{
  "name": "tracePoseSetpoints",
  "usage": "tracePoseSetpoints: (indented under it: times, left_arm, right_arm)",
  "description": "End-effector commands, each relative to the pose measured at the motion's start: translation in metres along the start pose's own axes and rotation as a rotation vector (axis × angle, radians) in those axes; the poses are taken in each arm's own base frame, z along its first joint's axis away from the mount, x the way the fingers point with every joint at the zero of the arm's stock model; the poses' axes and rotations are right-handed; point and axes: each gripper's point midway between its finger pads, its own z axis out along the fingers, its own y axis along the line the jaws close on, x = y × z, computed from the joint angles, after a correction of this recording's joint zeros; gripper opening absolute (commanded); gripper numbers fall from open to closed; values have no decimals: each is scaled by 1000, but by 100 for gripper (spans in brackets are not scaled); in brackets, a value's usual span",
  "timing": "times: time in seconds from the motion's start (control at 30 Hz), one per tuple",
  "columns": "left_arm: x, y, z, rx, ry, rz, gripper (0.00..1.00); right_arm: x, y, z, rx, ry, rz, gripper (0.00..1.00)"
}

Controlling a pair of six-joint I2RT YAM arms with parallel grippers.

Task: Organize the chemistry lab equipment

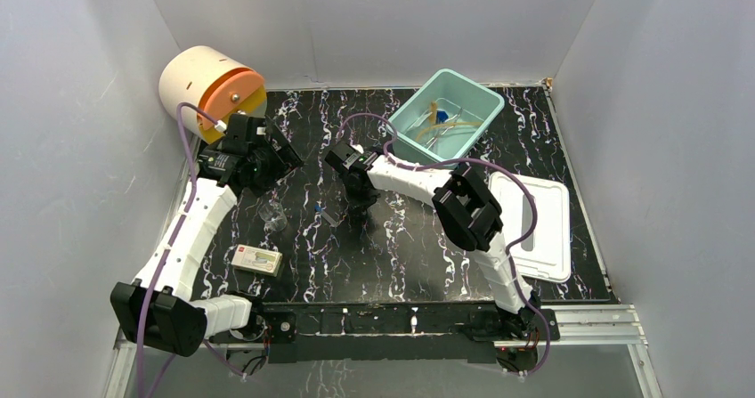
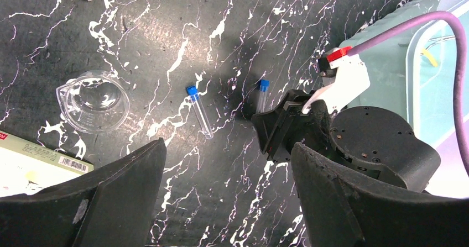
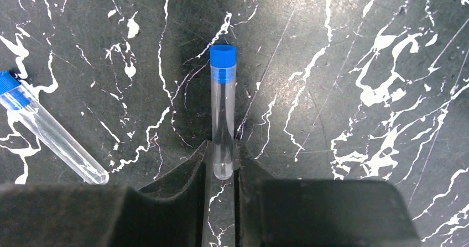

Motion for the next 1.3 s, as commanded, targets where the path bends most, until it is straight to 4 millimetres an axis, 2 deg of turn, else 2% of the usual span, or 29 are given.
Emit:
tracePoseSetpoints:
  times: [0.0,0.07,0.2,0.4,0.57,0.7,0.8,0.97,1.1,1.27]
  left_arm:
    - [-1,4,-10,8,-11,-3,81]
    - [-1,5,-10,5,-12,-9,80]
    - [0,5,-11,11,-4,-26,79]
    - [1,-6,-14,55,19,-26,82]
    - [9,-32,-16,189,88,-15,84]
    - [18,-61,-19,344,170,17,85]
    - [25,-75,-17,422,225,38,85]
    - [35,-87,-7,483,313,32,68]
    - [36,-102,-7,567,335,10,65]
    - [46,-93,8,530,376,-4,54]
  right_arm:
    - [2,-1,-1,26,-4,21,20]
    - [-1,0,-2,14,-29,25,14]
    - [-14,7,-14,-47,-110,15,13]
    - [-40,11,-54,-144,-266,53,13]
    - [-57,12,-92,-233,-412,80,13]
    - [-63,18,-118,-320,-501,71,13]
    - [-67,25,-139,-393,-557,50,13]
    - [-72,34,-164,-486,-623,17,13]
    - [-70,39,-167,-517,-619,-6,12]
    - [-69,45,-169,-551,-617,-22,12]
